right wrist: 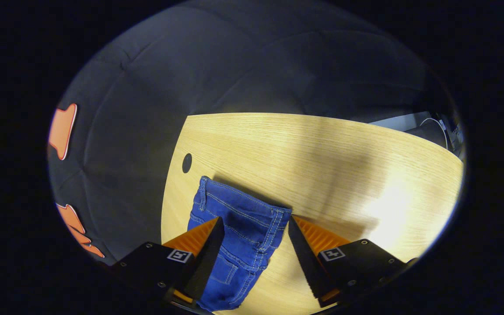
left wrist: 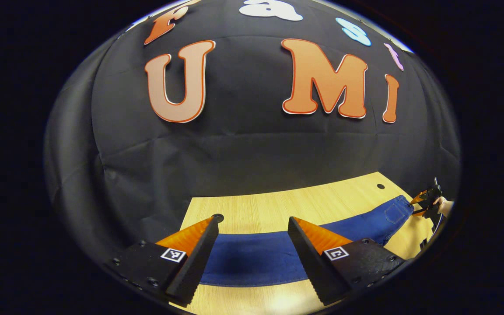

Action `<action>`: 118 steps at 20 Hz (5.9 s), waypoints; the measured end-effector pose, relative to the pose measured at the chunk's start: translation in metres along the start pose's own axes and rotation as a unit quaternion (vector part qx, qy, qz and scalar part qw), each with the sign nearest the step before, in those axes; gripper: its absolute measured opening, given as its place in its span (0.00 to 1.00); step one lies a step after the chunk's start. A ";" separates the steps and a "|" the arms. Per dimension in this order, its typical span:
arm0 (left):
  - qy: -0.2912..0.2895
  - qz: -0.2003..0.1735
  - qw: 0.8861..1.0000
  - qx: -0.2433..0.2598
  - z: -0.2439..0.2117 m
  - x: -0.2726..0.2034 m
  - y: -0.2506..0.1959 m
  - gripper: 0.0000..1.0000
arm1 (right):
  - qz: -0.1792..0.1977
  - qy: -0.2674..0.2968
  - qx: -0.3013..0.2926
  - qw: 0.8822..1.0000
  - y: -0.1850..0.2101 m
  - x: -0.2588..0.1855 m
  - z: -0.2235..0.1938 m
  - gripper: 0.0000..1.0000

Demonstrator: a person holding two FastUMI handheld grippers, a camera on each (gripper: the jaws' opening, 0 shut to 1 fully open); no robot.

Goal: Grasp the waist and the cuffs of the jeans and fold them to make the two legs overlap; first hold the waist and fold one-third of the jeans toward the cuffs, then hold the cuffs and fold the remaining one-third in the same direction to finish folding.

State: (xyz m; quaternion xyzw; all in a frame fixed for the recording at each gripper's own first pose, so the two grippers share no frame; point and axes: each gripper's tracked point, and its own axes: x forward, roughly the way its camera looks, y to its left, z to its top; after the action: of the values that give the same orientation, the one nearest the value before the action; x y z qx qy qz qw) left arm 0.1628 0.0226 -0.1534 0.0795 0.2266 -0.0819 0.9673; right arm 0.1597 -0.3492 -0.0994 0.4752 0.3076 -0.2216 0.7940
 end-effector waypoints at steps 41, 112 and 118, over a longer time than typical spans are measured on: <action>-0.008 -0.001 0.992 -0.128 -0.104 -0.061 0.217 0.98 | 0.148 -0.054 -0.494 0.855 0.316 -0.091 -0.225 0.06; 0.075 0.085 0.903 -0.414 -0.123 -0.006 0.113 0.04 | 0.134 0.033 -0.409 0.902 0.263 -0.070 -0.071 0.97; 0.060 0.019 0.941 -0.332 -0.032 -0.031 0.006 0.04 | 0.148 -0.014 -0.420 0.895 0.269 -0.098 -0.016 0.97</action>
State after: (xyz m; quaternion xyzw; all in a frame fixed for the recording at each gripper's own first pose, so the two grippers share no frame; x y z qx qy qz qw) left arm 0.1231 0.0380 -0.1676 -0.2370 0.2965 0.0210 0.9249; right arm 0.2583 -0.2084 0.1300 0.1350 0.2870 0.0419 0.9474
